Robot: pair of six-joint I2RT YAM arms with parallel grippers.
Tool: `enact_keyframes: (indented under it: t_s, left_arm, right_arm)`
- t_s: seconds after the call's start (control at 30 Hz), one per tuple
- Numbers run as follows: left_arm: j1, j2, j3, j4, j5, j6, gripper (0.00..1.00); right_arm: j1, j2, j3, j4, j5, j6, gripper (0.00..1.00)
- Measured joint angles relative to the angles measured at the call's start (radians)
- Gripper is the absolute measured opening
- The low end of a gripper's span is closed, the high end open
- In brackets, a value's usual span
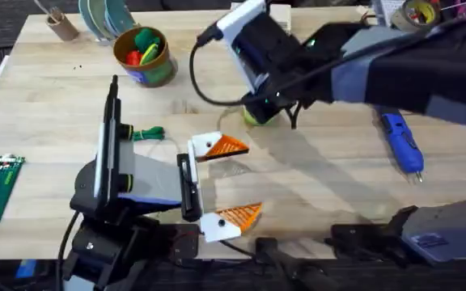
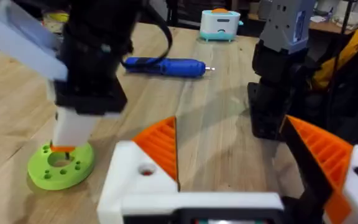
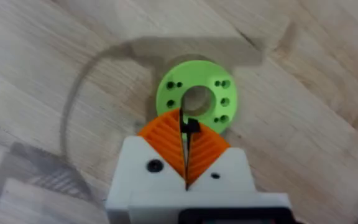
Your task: Pick up the gripper from the table and insert it into the empty holder that is missing its gripper. Then pick up a screw, insert it into the mounting hole, and use the screwdriver to tighten it. Finally, clean up the table by picking up the vegetable and placing it into the bucket.
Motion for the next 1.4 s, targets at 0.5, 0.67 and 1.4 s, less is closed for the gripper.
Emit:
enact_keyframes:
  t_s: [0.5, 0.67, 1.4]
  left_arm:
    - [0.0, 0.0, 0.0, 0.0, 0.0, 0.0, 0.993]
    - [0.0, 0.0, 0.0, 0.0, 0.0, 0.0, 0.993]
    - [0.0, 0.0, 0.0, -0.001, 0.0, 0.0, 0.992]
  right_arm:
    - [-0.046, 0.0, 0.374, -0.363, -0.022, -0.089, 0.008]
    - [-0.046, 0.0, 0.511, -0.475, -0.125, -0.119, 0.008]
    - [0.161, 0.0, 0.634, -0.664, -0.341, -0.133, 0.008]
